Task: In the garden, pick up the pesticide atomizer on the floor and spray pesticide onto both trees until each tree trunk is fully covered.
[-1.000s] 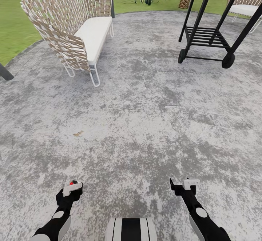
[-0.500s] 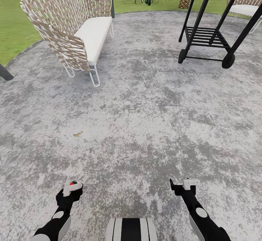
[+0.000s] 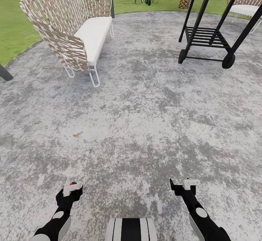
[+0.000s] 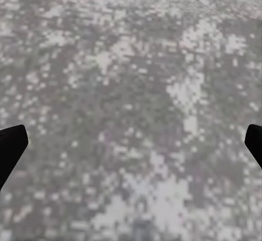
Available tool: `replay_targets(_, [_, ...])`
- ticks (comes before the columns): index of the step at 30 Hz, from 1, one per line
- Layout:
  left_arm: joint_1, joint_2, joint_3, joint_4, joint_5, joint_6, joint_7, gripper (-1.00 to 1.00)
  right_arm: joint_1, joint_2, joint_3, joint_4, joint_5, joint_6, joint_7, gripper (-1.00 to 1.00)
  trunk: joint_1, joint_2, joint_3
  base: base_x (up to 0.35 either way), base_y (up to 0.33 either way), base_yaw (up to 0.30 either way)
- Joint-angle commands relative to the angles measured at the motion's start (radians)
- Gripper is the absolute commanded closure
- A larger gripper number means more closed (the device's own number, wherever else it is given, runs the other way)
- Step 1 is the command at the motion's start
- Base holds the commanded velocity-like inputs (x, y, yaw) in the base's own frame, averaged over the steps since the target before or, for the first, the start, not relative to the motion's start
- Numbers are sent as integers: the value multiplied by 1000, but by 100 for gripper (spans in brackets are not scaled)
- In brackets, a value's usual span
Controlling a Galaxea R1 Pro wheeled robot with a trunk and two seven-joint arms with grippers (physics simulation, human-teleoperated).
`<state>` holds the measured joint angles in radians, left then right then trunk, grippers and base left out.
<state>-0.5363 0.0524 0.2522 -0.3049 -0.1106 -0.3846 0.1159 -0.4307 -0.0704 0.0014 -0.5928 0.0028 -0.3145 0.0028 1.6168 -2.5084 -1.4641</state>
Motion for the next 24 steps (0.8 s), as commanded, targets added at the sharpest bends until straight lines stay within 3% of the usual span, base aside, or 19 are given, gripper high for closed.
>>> replay_targets(1, [-1,0,4,1,-11,-3,5,-100,0,0,0,1,0,-3,0,-100,0,0,-1,3,0,0])
replay_targets(10, [-1,-2,4,1,-11,-4,4,-100,0,0,0,2,0,-3,0,-100,0,0,-1,0,0,0])
replay_targets(11, [-1,-2,4,1,-11,-4,4,100,0,0,0,2,0,-3,0,-100,0,0,-1,0,0,0])
replay_targets(24, [-1,-2,6,1,-9,-4,5,100,0,0,0,4,0,-3,0,-100,0,0,-1,0,0,0])
